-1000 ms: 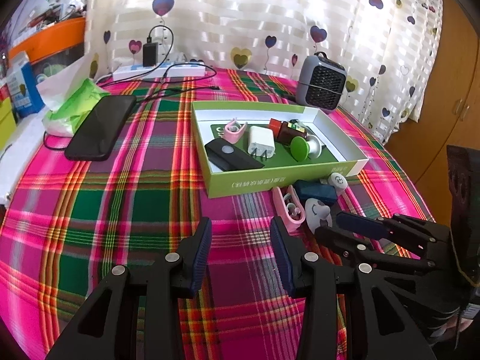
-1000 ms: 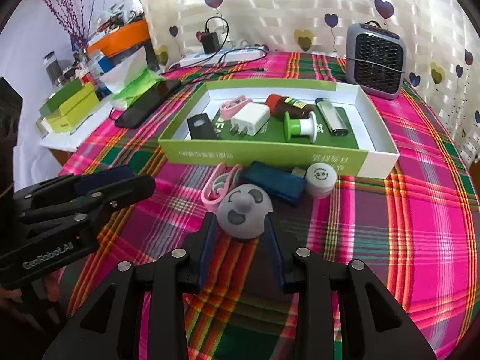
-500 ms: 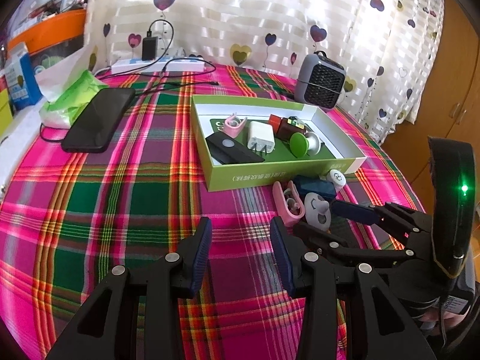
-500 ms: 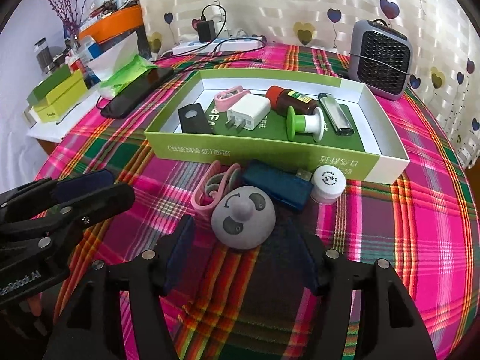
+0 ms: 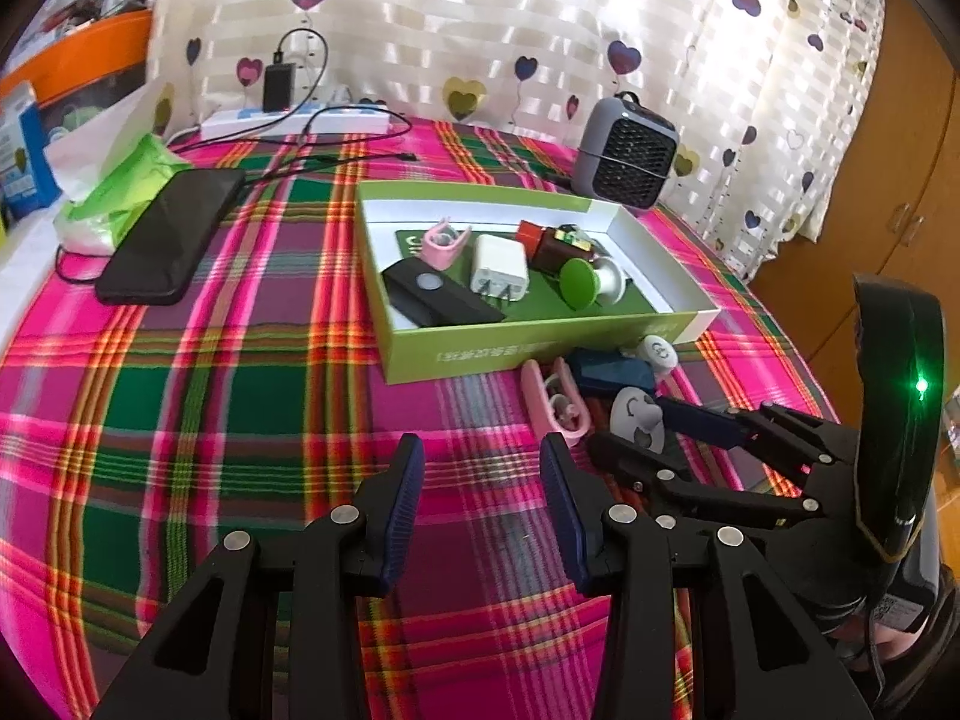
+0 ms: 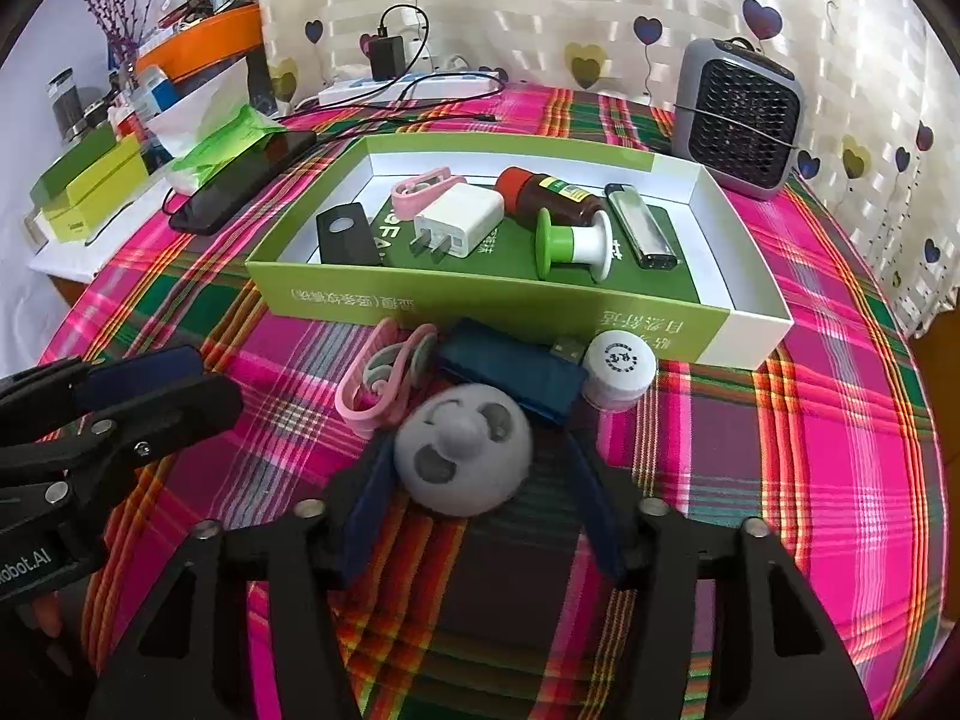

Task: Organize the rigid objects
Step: 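Grasp the grey round gadget with the right tool while the left tool reaches the pink earhook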

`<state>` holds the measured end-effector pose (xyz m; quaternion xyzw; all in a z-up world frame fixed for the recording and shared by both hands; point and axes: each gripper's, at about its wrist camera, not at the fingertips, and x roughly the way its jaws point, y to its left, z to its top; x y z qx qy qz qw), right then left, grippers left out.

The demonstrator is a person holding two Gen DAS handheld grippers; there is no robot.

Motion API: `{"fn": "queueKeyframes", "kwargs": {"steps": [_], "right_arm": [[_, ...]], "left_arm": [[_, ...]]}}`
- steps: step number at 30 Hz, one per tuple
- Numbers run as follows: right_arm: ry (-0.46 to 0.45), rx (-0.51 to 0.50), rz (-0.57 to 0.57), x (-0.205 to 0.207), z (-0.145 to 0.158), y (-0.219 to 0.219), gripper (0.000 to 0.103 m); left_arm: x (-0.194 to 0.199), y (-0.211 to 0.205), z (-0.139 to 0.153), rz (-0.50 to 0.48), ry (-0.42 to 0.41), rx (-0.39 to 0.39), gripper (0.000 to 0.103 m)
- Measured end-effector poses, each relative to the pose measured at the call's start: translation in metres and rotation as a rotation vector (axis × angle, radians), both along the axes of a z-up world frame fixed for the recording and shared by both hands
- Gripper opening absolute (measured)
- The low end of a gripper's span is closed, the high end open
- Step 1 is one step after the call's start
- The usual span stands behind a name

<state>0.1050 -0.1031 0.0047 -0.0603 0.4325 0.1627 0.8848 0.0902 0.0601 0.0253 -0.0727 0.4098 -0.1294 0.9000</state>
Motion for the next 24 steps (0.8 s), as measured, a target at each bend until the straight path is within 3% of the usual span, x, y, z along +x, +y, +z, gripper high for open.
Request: {"fn": "queueKeyframes", "kwargs": {"steps": [15, 24], "right_arm": [[-0.002, 0.004, -0.017, -0.008, 0.0, -0.014, 0.049], [-0.004, -0.003, -0.044, -0.011, 0.001, -0.031, 0.049]], "left_arm": [[0.016, -0.031, 0.002, -0.079, 0.018, 0.011, 0.039], [0.028, -0.047, -0.005, -0.085, 0.038, 0.066, 0.039]]}}
